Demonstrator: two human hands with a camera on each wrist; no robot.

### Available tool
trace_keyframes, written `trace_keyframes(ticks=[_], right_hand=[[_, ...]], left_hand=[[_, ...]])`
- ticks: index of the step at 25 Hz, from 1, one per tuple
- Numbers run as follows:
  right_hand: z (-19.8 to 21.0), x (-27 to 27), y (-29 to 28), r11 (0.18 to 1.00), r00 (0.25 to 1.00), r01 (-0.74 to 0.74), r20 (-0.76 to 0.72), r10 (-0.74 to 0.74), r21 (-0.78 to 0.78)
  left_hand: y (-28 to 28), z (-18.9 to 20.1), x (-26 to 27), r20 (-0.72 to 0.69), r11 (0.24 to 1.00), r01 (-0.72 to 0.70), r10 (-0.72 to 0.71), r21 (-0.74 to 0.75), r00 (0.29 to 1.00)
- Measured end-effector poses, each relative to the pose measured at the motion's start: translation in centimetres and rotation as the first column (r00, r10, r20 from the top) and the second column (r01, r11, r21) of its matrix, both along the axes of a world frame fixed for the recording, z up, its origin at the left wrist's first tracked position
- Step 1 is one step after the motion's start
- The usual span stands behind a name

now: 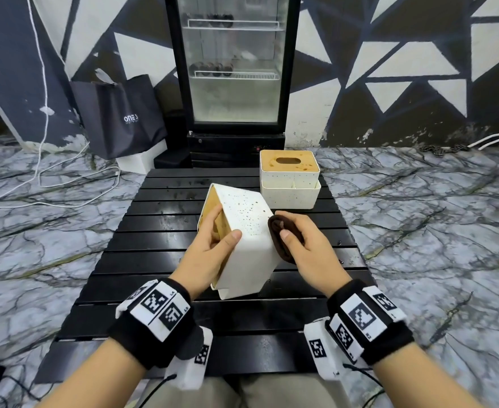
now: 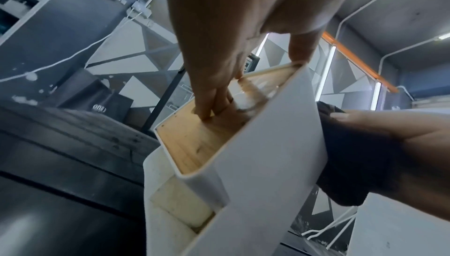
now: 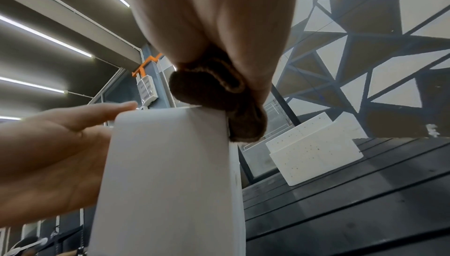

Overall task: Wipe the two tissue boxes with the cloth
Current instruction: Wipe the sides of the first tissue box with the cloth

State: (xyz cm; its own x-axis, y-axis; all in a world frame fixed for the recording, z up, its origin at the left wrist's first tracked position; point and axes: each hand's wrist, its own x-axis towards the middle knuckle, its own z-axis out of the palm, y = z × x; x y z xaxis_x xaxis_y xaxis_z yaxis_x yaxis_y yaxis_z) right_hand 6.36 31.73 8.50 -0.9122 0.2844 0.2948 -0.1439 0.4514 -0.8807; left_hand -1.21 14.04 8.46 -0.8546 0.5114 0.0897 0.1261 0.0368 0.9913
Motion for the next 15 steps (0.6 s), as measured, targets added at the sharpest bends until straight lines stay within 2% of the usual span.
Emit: trace_keyframes(ticks=[3, 9, 12, 15], right_hand=[[0.3, -0.3, 0.2, 0.997, 0.997, 0.068, -0.039, -0.067, 0.032], [-0.8, -0.3, -0.6, 0.971, 0.977, 0.208, -0.079, -0.199, 0.117], [-0.5, -0.6, -1.9, 0.953, 0.977, 0.202, -0.113, -0.181, 0.227], [-0.6, -0.3, -3.3, 0.951, 0.977, 0.166, -0.177, -0.122, 0.262]], left_hand=[[-0.3, -0.2, 0.0, -0.043, 1.0, 0.023, -0.024, -0.016, 0.999], [-0.6, -0.5, -0.1, -0.103, 0.985, 0.078, -0.095, -0.153, 0.99], [-0.3, -0.5, -0.1, -0.13, 0.977, 0.098, -0.123, -0.189, 0.984], [-0.4, -0.8, -0.5, -0.13, 0.976, 0.109, -0.135, -0.189, 0.982]])
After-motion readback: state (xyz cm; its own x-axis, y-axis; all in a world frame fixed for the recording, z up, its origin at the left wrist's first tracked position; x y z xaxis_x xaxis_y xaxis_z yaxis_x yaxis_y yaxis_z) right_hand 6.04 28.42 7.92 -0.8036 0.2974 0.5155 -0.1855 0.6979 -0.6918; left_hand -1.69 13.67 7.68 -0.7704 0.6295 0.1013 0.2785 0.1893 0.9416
